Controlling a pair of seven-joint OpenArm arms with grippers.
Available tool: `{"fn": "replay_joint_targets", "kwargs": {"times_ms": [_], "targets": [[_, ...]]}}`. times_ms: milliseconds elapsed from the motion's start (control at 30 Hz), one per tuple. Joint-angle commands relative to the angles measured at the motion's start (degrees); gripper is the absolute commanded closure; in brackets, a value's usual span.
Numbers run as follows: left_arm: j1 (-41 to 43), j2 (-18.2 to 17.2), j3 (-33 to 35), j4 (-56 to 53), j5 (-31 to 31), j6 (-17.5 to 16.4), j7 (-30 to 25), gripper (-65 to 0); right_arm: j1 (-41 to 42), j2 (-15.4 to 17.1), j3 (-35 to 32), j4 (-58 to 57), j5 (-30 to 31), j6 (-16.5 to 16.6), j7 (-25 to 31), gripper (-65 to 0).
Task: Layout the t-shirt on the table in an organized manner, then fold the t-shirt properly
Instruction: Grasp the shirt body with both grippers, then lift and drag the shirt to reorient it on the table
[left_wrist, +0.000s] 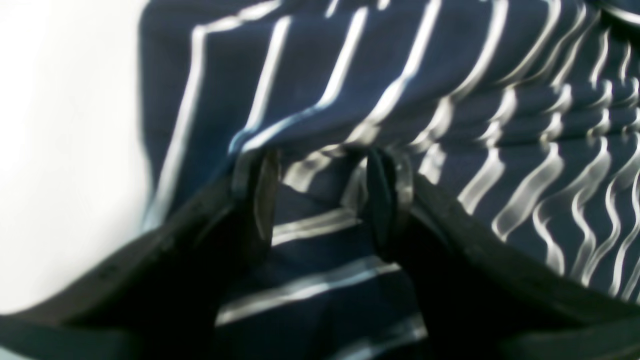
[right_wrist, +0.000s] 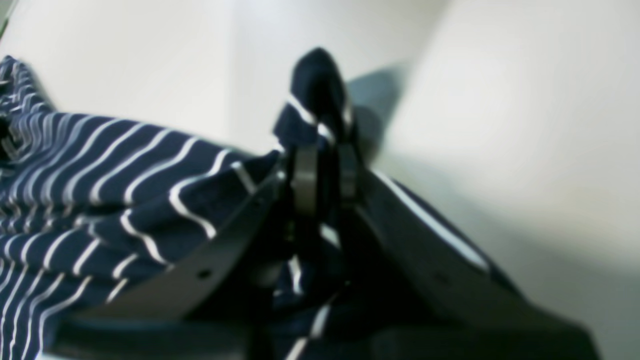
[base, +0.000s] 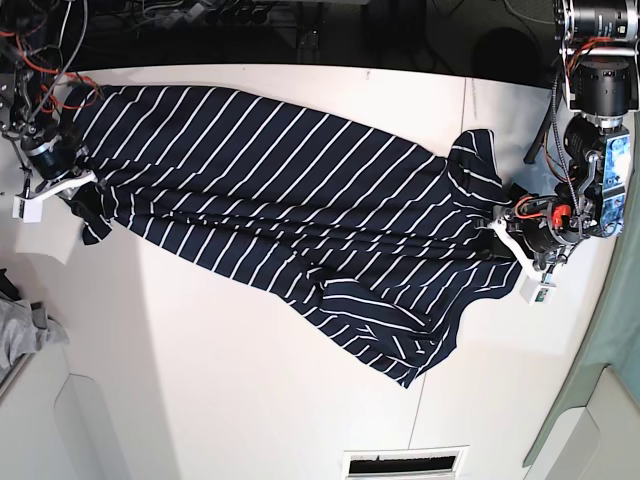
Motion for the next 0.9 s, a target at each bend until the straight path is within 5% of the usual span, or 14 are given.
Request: {"fn": "replay_joint_targets", "kwargs": {"times_ms": [0,100,233,300,433,600,867], "targets": [[-1.9,-0.8,-0.2,0.8,-2.1,-2.8,0.8,-31.4,-0.7,-0.2,1.5,3.9,1.6,0.8,1.2,0.0],[-3.7,-1.2,-0.3,0.8,-9.4,-7.1,5.1,-31.4,-3.1,-2.9,4.0,12.5,4.2,0.8,1.0,-2.8],[-4.9,-2.6,-0.3,2.1,-16.5,-9.8,5.3,-31.4,-2.2,-5.7,4.1,21.7,4.2,0.8,-4.0,-23.3],[-4.4,-3.4,-0.3,4.0,-19.6,-10.9,7.0,-31.4,-1.1,-6.8,3.4,24.8,4.2,0.8,-6.1,-27.0],[-3.0,-4.0,-0.3,7.7,-25.9,-10.9,11.5,-31.4,3.4,-7.9,-4.1,24.9,2.8,0.7,-6.3,-27.0],[2.8,-3.8,-0.3,12.0,-29.9,-10.9,11.6,-31.4,11.5,-11.4,-18.7,19.1,-7.4,-1.1,-3.0,-27.0],[11.9,1.3,-0.3,13.4,-30.2,-10.9,11.6,-31.4,23.8,-18.2,-35.8,-5.7,-18.6,-7.5,6.5,-26.9]]}}
